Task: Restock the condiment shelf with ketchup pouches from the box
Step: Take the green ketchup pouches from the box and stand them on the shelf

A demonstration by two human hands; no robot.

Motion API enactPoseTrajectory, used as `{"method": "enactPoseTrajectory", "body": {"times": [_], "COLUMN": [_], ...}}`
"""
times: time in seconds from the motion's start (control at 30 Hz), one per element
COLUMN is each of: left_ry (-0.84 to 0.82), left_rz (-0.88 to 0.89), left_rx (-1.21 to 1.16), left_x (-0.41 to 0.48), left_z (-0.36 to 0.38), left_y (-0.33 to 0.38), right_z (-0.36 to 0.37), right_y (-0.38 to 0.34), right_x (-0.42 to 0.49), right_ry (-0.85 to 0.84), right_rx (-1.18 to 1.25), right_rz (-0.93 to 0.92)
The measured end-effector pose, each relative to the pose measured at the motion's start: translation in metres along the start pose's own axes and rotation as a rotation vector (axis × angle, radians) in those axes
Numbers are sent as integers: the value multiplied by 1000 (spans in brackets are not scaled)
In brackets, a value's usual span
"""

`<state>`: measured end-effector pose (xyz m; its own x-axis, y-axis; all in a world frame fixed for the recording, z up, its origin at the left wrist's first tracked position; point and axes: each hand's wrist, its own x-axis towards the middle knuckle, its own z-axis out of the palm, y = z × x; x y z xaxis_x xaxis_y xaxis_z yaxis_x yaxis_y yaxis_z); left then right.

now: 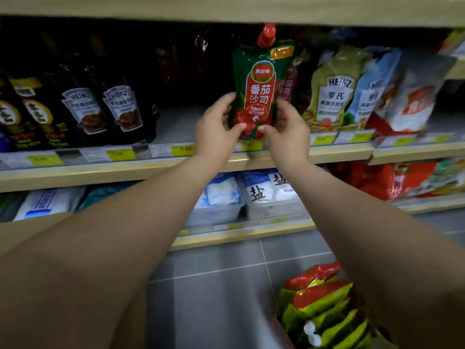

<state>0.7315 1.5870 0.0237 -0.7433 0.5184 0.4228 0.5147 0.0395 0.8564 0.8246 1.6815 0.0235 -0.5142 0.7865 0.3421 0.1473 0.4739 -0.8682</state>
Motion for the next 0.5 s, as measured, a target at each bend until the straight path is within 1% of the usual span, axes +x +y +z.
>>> {"method": "enactPoseTrajectory", "body": {"times": [0.1, 0.23, 0.33, 0.43, 0.5], "left_ry": [17, 79, 61, 7, -23], "left_rz": [-7, -4, 14, 13, -1], "left_rx": [12, 93, 194, 347, 418], "left_x": [13, 24, 28, 33, 36], "left_z": [17, 30, 34, 38, 40], "left_y": [-8, -18, -24, -27, -25], "right_z": [0, 2, 6, 6, 7], "right_y": [13, 25, 34, 41, 41], "right_x": [17, 38, 45, 47, 48], "right_ry": [34, -1, -26, -37, -50], "right_rx": [-51, -150, -235, -278, -302], "right_rz": [-21, -36, -33, 3, -7]}}
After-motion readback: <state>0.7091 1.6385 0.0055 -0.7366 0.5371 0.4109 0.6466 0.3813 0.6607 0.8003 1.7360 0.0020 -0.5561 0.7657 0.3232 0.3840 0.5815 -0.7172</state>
